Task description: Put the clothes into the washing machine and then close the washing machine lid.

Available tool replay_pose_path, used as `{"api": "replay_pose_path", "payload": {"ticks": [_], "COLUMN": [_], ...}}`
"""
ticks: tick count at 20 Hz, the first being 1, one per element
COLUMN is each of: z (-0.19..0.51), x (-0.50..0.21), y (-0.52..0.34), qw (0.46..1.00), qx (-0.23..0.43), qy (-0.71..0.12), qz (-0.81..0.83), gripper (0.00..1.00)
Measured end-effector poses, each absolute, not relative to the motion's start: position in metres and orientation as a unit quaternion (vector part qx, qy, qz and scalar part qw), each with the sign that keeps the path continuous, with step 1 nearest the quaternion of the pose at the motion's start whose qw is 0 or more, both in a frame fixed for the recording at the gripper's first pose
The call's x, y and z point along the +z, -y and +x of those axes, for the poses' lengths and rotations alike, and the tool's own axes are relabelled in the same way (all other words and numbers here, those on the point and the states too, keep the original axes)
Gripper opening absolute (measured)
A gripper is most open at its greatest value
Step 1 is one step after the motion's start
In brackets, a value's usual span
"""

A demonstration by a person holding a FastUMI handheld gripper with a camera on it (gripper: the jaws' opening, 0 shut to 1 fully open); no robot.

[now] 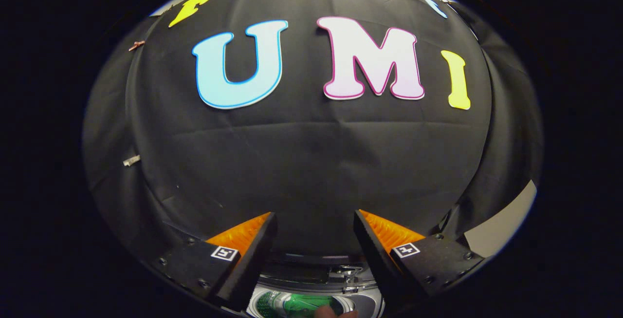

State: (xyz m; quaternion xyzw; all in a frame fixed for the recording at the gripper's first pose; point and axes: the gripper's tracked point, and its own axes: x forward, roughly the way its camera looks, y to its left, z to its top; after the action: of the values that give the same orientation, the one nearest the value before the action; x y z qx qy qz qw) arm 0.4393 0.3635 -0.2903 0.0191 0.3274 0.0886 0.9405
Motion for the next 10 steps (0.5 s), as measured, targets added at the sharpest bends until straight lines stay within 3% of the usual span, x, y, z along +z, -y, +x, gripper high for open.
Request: {"api": "replay_pose_path", "payload": {"ticks": [10], "z": [0.409], "x": [-0.281], "y": [-0.364], "qw": [0.95], "qx": [0.108], "qy": [-0.291], "qz": [0.019], "gripper": [1.0]}}
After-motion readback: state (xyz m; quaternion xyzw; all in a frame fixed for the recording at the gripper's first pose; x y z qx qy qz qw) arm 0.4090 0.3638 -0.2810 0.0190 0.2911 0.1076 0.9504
